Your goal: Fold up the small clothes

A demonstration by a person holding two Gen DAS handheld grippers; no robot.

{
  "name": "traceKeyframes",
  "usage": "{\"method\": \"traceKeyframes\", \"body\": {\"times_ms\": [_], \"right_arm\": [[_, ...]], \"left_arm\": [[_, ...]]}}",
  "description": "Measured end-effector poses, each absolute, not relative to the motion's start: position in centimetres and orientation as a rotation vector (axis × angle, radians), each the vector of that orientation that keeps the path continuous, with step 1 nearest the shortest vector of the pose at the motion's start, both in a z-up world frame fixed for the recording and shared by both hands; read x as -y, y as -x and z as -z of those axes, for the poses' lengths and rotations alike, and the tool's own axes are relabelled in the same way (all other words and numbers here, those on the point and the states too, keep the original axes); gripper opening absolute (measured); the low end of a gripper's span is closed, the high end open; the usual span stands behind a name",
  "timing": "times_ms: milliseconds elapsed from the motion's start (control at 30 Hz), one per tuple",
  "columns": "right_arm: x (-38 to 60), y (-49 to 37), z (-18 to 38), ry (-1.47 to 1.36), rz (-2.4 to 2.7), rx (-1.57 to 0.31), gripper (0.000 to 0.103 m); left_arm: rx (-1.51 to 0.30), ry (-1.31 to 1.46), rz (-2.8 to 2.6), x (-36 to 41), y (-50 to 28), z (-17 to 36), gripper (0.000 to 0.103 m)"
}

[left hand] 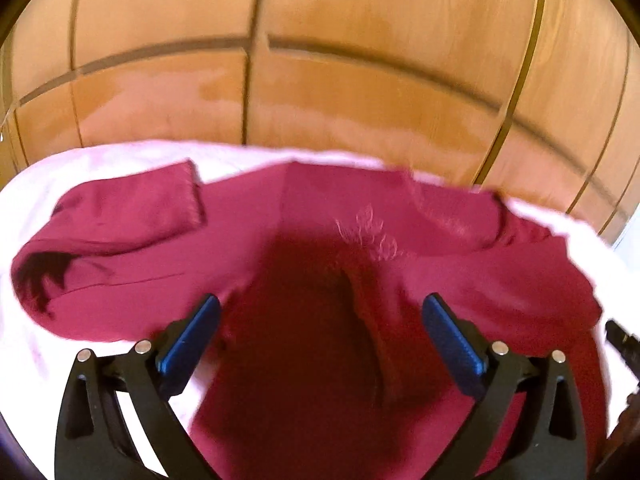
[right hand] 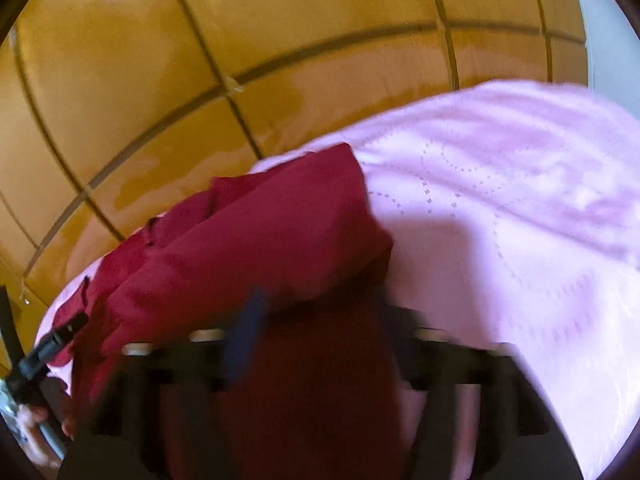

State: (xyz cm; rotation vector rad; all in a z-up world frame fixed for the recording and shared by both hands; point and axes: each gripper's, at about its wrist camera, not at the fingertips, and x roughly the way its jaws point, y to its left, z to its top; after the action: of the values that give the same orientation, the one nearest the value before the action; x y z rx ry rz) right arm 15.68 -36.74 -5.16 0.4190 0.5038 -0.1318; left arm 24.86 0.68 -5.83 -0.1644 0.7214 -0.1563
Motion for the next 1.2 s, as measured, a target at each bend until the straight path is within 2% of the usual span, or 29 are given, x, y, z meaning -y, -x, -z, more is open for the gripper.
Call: {"method": "traceKeyframes", "body": {"times_ms": [200, 300, 433, 533, 633, 700, 767, 833, 900, 967, 1000, 1133, 1200], "right_arm": [[33.5, -12.9, 6.3, -0.352, 0.141, -0.512, 0.063], [34.2, -13.4, 7.1, -0.392, 0.188, -0.549, 0.068], [34.8, -12.9, 8.2, -0.429, 0.176, -0.567, 0.068], [34.2, -13.3, 8.2, -0.397, 0.178, -0.579, 0.074], [34.2, -13.6, 8.2, -0.394, 0.174, -0.582, 0.075], [34.4, -13.4, 8.3, -0.404, 0.167, -0.573, 0.075], [34.8, -13.2, 8.4, -0.427, 0.153, -0.562, 0.075], [35.0, -13.2, 8.4, -0.441, 0.143, -0.558, 0.075], [35.1, -13.1, 8.5, -0.451, 0.137, -0.552, 0.075], [35.1, -13.1, 8.4, -0.452, 0.136, -0.55, 0.075], [35.2, -13.1, 8.4, -0.451, 0.136, -0.55, 0.075], [35.2, -13.1, 8.4, -0.452, 0.135, -0.55, 0.075], [35.2, -13.1, 8.4, -0.454, 0.134, -0.55, 0.075]], "left_arm": [[-0.659, 0.324, 0.078, -7.7, -22.3, 4.7, 0.101], [-0.639, 0.315, -0.022, -11.2, -22.3, 4.2, 0.101], [-0.647, 0.269, -0.132, -14.2, -23.8, 3.8, 0.1], [-0.682, 0.179, -0.164, -14.1, -25.7, 4.1, 0.1], [-0.693, 0.038, -0.155, -12.8, -27.7, 4.5, 0.099], [-0.71, -0.096, -0.136, -11.4, -28.7, 5.2, 0.097], [-0.737, -0.187, -0.114, -10.3, -29.6, 5.9, 0.089], [-0.762, -0.239, -0.071, -9.7, -30.2, 6.8, 0.088], [-0.78, -0.284, -0.061, -9.4, -30.9, 7.5, 0.082], [-0.825, -0.309, -0.066, -9.5, -31.8, 8.4, 0.062], [-0.848, -0.29, -0.055, -9.8, -32.2, 8.7, 0.058], [-0.855, -0.198, -0.036, -10.7, -32.9, 8.4, 0.013], [-0.836, -0.125, -0.042, -11.3, -32.7, 7.5, 0.011]]}}
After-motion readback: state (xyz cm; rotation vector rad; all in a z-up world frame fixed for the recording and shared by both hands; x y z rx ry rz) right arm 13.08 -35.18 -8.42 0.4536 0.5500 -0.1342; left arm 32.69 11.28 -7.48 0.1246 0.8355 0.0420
